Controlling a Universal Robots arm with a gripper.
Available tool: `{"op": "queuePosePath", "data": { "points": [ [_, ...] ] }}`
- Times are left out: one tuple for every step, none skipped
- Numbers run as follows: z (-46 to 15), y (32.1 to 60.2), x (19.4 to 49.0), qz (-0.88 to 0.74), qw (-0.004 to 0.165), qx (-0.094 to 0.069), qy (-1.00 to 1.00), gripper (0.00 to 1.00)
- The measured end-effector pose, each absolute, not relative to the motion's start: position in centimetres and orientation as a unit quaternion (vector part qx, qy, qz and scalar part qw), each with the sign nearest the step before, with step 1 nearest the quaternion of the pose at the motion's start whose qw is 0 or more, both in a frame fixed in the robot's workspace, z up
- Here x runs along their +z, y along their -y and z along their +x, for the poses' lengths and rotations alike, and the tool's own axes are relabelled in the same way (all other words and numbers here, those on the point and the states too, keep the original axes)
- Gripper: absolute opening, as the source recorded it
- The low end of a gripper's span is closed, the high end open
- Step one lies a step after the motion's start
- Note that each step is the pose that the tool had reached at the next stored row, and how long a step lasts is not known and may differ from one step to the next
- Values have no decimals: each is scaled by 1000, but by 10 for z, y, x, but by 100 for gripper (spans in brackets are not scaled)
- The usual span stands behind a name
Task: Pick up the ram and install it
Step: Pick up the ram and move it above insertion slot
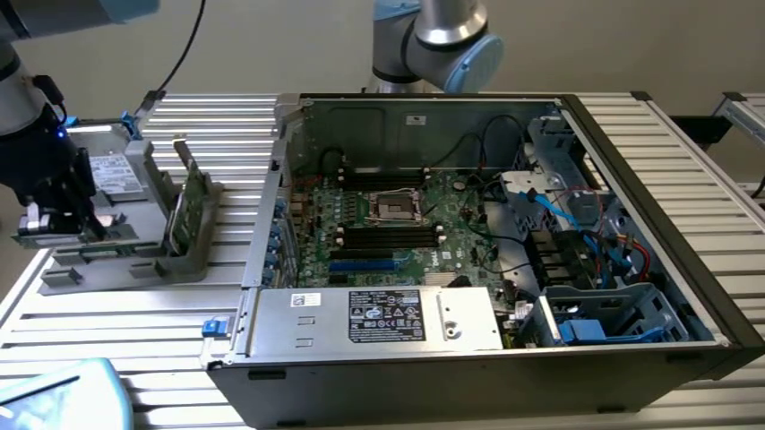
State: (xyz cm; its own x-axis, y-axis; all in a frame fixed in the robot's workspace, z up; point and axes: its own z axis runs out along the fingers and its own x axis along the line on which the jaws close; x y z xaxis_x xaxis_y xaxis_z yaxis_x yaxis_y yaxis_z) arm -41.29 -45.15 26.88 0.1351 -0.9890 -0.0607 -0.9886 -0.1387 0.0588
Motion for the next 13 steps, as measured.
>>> {"op": "queuePosePath", "data": {
  "points": [
    [-411, 451, 272, 753, 2, -42, 656, 15],
    [-409, 451, 275, 753, 2, -43, 656, 15],
    [-406, 451, 278, 753, 1, -43, 656, 15],
    [-402, 452, 281, 753, 1, -43, 656, 15],
    [-398, 452, 284, 753, 0, -44, 656, 15],
    [-394, 452, 287, 753, -1, -45, 656, 15],
    [-390, 452, 289, 753, -2, -46, 656, 15],
    [-385, 452, 291, 753, -3, -47, 656, 15],
    [-381, 452, 294, 753, -5, -48, 656, 15],
    [-376, 452, 296, 753, -6, -49, 656, 15],
    [-371, 452, 299, 753, -7, -51, 656, 15],
    [-366, 452, 302, 753, -9, -52, 656, 15],
    [-361, 452, 306, 753, -10, -53, 656, 15]
  ]
}}
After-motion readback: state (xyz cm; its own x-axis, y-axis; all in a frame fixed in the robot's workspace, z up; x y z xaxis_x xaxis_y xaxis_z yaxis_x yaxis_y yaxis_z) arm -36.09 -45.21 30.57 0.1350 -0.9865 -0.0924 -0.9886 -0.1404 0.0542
